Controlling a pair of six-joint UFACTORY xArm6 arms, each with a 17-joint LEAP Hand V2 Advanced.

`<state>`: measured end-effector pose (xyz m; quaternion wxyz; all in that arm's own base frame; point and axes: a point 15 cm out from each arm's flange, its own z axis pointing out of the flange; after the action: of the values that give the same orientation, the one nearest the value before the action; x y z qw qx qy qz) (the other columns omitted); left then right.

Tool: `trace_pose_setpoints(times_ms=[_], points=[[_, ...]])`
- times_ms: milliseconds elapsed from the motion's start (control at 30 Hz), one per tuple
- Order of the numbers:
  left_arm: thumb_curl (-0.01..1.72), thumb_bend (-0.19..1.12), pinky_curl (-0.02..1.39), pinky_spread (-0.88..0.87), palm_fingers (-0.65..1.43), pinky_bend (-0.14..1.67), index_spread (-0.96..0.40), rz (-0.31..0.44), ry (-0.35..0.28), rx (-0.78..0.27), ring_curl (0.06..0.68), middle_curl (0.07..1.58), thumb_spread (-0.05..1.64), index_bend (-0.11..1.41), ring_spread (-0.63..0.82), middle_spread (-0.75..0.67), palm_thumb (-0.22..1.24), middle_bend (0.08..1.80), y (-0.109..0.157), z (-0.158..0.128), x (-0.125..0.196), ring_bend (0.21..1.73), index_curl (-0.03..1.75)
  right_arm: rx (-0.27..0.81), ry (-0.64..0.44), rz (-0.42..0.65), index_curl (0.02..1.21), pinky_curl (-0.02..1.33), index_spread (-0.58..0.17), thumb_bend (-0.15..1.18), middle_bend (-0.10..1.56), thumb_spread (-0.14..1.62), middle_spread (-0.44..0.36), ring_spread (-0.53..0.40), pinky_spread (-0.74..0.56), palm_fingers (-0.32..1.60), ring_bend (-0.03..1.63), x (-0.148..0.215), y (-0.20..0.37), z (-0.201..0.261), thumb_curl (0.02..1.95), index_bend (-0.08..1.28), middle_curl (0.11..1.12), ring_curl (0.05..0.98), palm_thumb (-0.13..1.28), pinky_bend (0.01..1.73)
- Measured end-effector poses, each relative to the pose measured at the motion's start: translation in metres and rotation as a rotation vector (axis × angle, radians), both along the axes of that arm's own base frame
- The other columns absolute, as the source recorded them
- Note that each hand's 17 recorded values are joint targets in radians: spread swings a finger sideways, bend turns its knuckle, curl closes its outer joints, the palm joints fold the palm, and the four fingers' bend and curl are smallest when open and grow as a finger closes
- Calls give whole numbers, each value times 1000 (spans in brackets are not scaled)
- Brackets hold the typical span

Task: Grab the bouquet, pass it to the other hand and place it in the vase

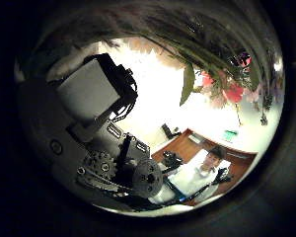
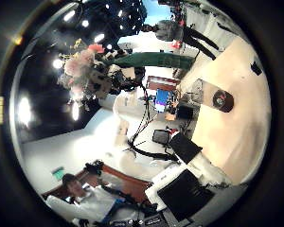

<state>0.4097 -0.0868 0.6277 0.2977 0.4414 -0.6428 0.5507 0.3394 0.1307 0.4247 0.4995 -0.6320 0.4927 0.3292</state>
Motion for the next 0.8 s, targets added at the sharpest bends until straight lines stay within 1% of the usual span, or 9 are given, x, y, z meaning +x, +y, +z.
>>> trace_pose_setpoints(times_ms=[200,400,500,633,800], points=[[748,-8,573,-473,1128,1430,-680,79,-15,19,598,955,1079,776,-392,-499,917,1159,34,-2,3,1446,1188,0,-1,1,349,457,-281,-22,341,981,127,210,483,64,710,0,0,1,573,179,323,244,817,807],[761,-7,583,-476,1129,1421,-688,155,-40,65,598,942,1080,774,-392,-489,919,1172,69,-9,4,1445,1186,1,4,2,339,420,-278,-21,312,981,120,215,489,96,683,0,0,0,563,172,324,233,823,770],[765,-8,588,-477,1129,1417,-692,191,-37,77,598,937,1081,774,-392,-485,919,1176,88,-17,3,1445,1185,2,5,3,334,404,-279,-22,304,981,118,214,491,111,671,-1,1,0,560,170,326,228,825,760],[770,-8,595,-478,1128,1413,-696,200,-11,69,598,930,1082,774,-392,-481,918,1181,103,-28,-2,1445,1185,1,4,1,328,386,-278,-23,290,980,117,212,492,129,655,0,0,0,557,169,326,221,827,748],[775,-8,601,-477,1130,1412,-700,209,9,58,598,922,1082,773,-392,-477,917,1185,115,-41,-4,1445,1184,2,8,1,323,367,-279,-23,277,979,117,212,494,145,637,0,1,0,554,169,329,216,828,737]])
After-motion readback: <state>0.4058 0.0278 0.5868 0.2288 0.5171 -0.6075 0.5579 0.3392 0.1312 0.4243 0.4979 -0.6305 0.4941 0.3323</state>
